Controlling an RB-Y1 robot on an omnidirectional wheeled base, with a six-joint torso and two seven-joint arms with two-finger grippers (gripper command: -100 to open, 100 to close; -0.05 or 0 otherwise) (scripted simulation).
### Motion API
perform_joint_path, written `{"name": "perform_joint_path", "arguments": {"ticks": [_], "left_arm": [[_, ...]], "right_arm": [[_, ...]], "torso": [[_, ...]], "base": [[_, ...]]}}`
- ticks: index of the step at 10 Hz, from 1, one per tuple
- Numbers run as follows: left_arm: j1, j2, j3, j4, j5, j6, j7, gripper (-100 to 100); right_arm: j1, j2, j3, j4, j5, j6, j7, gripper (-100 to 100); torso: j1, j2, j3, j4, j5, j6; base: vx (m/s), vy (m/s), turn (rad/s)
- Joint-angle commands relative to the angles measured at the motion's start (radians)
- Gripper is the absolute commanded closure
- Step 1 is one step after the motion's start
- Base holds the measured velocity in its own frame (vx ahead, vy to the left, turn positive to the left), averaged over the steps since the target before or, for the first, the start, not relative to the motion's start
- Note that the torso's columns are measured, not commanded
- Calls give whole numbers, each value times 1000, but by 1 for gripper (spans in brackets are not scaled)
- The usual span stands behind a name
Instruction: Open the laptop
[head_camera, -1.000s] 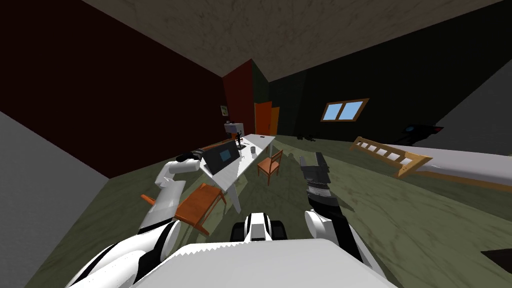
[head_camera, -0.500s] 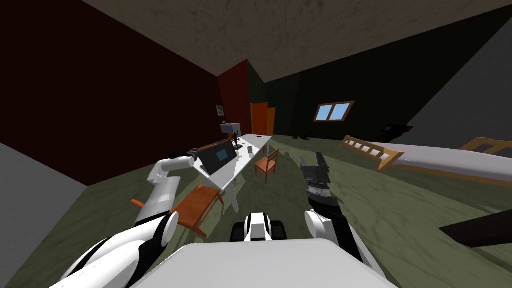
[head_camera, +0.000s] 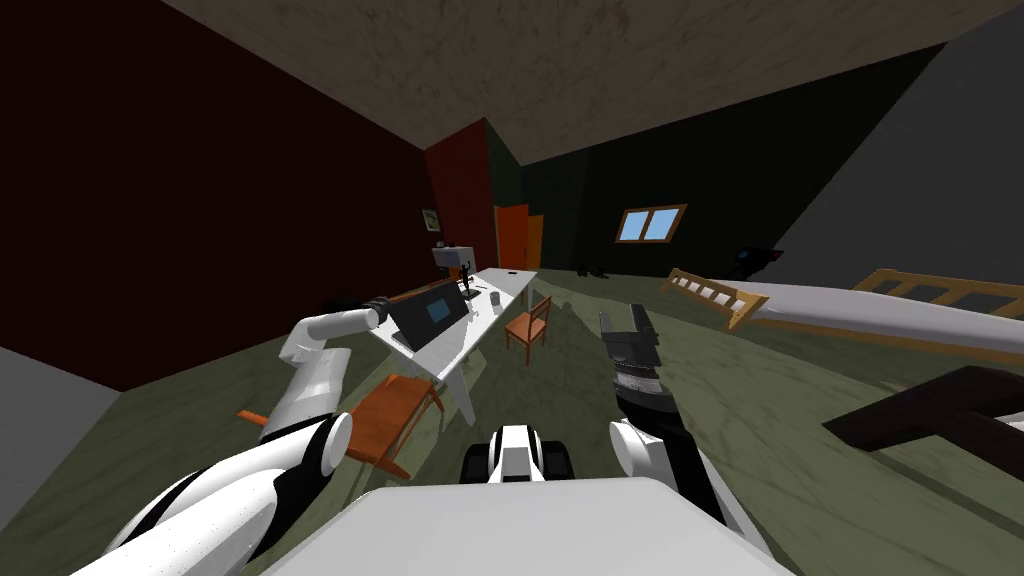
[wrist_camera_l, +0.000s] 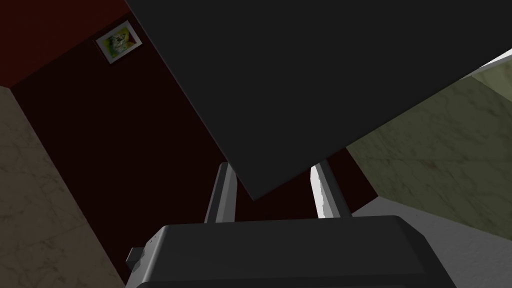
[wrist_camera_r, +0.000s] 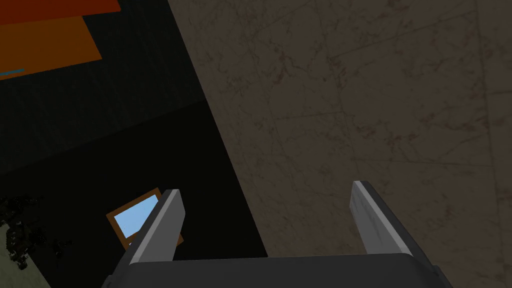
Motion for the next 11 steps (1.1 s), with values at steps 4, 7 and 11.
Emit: {"name": "perform_joint_path", "arguments": {"ticks": [4,7,11], "left_arm": [[-30,56,48,127,3,35,36,100],[-53,104,89,212,6,66,64,100],[-75,151,130,322,9,97,91,100]], "right_arm": [[0,0,0,0,0,0,0,0],[0,0,0,0,0,0,0,0],[0,0,0,0,0,0,0,0]], "torso": [[1,-2,-1,-1,1,-4],[-1,-1,0,-3,4,-5],[-2,0,0,-3,3,-3]], "base": [[-64,76,-185],[-57,69,-201],[-85,85,-219]]}}
